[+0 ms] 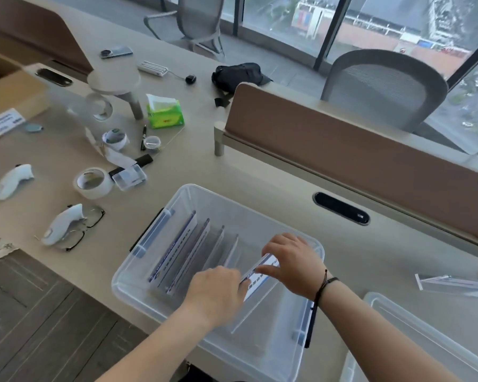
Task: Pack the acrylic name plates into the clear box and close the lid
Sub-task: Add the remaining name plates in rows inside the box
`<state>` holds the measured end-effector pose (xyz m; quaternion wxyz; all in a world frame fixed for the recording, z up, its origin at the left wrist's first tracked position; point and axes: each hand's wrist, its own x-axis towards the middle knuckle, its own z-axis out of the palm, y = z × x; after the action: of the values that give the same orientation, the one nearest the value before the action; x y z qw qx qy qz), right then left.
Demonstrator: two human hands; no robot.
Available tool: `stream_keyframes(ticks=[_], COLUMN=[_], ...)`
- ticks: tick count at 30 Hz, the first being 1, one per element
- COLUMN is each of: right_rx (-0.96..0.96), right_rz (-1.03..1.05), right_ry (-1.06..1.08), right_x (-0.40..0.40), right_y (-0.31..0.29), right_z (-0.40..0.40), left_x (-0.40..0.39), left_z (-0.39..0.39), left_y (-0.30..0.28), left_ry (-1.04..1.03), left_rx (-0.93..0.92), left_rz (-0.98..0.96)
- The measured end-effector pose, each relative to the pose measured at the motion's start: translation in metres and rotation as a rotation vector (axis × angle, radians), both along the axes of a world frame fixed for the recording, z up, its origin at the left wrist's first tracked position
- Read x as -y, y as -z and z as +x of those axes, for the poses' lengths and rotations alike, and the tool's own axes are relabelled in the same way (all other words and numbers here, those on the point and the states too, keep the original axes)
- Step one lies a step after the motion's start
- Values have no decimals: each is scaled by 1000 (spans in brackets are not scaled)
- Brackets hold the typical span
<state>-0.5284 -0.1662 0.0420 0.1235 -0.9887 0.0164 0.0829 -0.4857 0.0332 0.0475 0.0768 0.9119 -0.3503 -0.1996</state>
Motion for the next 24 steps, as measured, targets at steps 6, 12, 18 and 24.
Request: stream_keyframes(ticks=[6, 12, 18, 24], right_rx=[-187, -381, -433, -442], right_rz=[3, 140, 316, 523], right_ry=[50, 228, 397, 533], right_x=[-16, -28, -36, -49], right_y=[27, 44, 47, 50], right_z=[-4, -6, -6, -11], left_x=[2, 1, 3, 3], left_z=[-6, -7, -9, -12], left_y=[23, 39, 50, 59], left_ry=[36, -11, -27, -5], left_rx=[-108, -187, -186, -196], left_rz=[102, 88, 76, 80])
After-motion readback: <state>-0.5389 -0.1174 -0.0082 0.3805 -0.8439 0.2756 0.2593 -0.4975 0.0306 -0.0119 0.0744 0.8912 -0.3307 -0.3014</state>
